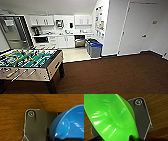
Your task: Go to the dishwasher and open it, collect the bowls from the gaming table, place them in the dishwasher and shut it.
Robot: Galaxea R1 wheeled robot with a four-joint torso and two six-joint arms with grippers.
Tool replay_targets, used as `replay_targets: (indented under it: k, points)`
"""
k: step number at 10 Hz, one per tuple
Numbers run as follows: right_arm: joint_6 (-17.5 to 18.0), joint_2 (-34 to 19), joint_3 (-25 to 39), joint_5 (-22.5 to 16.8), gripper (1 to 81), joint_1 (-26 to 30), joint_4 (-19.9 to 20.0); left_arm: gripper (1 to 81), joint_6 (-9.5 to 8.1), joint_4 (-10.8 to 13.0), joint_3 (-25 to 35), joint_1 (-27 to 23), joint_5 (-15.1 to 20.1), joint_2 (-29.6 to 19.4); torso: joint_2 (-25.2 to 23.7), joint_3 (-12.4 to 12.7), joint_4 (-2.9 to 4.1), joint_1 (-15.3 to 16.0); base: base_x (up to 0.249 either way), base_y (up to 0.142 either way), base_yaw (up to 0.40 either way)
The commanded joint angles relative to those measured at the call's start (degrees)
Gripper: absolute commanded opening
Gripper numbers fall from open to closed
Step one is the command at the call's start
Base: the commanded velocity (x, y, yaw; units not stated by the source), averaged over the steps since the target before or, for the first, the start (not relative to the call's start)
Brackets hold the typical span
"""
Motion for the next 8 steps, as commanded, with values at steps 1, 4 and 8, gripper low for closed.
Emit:
replay_targets:
  k: [1, 4, 8]
  points:
    - [-0.3, 0.2, 0.5, -4.8, 1.0, 2.2, -0.6, 1.0, 0.03, 0.6, 0.2, -2.7, 1.6, -0.8, 0.0, 0.0, 0.00, 0.0, 0.175, 0.000, 0.000]
    - [-0.3, 0.1, 0.5, -4.8, 1.0, 2.2, -0.6, 1.0, 0.03, 0.6, 0.2, -2.7, 1.6, -0.8, 0.0, 0.0, 0.00, 0.0, 0.175, -0.069, 0.000]
    - [-0.3, 0.1, 0.5, -4.8, 1.0, 2.2, -0.6, 1.0, 0.03, 0.6, 0.2, -2.7, 1.6, -0.9, 0.0, 0.0, 0.00, 0.0, 0.175, -0.068, 0.000]
